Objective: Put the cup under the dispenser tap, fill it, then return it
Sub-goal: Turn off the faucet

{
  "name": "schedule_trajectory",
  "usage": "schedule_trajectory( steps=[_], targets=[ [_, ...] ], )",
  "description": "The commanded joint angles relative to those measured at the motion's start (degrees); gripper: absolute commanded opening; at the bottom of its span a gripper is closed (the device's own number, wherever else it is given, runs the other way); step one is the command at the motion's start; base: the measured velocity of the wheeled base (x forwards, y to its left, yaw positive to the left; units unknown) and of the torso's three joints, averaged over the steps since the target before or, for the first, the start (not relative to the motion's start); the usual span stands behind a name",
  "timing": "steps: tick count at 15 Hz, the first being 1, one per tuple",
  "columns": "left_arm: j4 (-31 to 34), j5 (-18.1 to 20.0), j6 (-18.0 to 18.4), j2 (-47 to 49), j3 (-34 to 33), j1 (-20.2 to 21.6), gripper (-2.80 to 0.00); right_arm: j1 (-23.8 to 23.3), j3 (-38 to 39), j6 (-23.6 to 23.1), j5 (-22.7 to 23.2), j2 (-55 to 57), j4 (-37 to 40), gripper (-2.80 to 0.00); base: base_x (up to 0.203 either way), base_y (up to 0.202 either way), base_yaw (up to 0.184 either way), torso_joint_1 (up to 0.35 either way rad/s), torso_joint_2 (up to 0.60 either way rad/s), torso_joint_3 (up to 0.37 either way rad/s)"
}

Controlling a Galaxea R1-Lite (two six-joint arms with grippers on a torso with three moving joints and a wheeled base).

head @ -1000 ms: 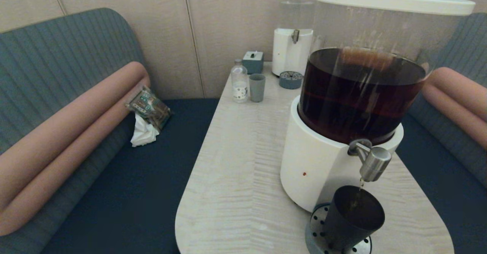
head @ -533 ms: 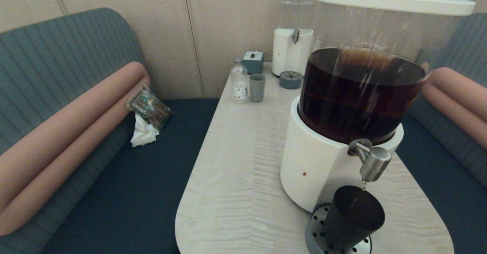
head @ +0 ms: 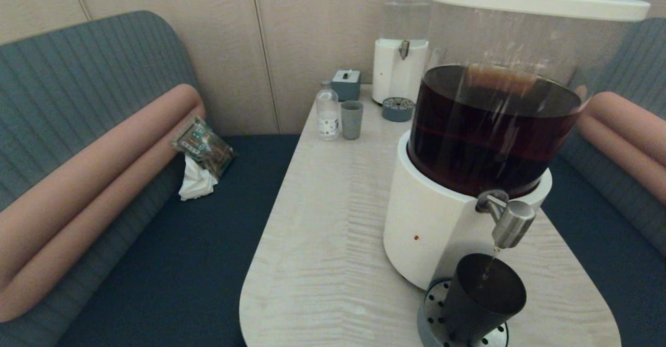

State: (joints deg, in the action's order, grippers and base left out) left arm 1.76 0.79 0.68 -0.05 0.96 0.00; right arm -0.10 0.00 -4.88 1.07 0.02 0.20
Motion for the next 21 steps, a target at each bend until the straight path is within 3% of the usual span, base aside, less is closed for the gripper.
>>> schedule_trajectory(
  steps=[1, 21],
  targets=[
    [0.0, 0.0, 0.0, 0.0, 0.0, 0.0, -2.8, 0.0, 0.4, 0.4, -0.2, -0.4, -1.2, -2.8, 0.0, 0.0, 0.0, 0.0, 0.0, 0.0],
    [-0.1, 0.0, 0.4, 0.0, -0.1, 0.0, -2.8, 0.0, 0.4, 0.8, -0.2, -0.4, -1.2, -2.8, 0.0, 0.0, 0.0, 0.0, 0.0, 0.0]
  ],
)
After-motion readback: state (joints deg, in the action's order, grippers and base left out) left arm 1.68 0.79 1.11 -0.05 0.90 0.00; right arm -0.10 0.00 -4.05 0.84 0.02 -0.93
